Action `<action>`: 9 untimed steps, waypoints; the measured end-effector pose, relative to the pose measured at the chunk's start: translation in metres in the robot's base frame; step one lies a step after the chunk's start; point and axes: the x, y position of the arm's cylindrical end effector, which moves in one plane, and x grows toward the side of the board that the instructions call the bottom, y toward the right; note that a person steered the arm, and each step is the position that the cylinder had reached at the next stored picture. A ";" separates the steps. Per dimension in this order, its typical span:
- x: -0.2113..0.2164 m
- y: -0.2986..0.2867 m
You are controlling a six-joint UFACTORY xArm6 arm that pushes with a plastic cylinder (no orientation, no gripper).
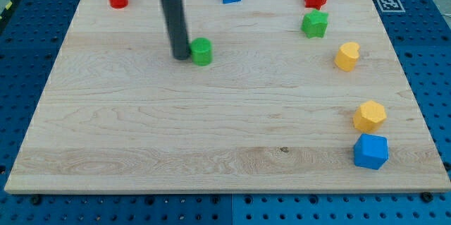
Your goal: Slide the green circle to the top left side of the hexagon
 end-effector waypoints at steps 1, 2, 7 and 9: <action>0.000 0.058; 0.000 0.122; -0.020 0.256; -0.016 0.247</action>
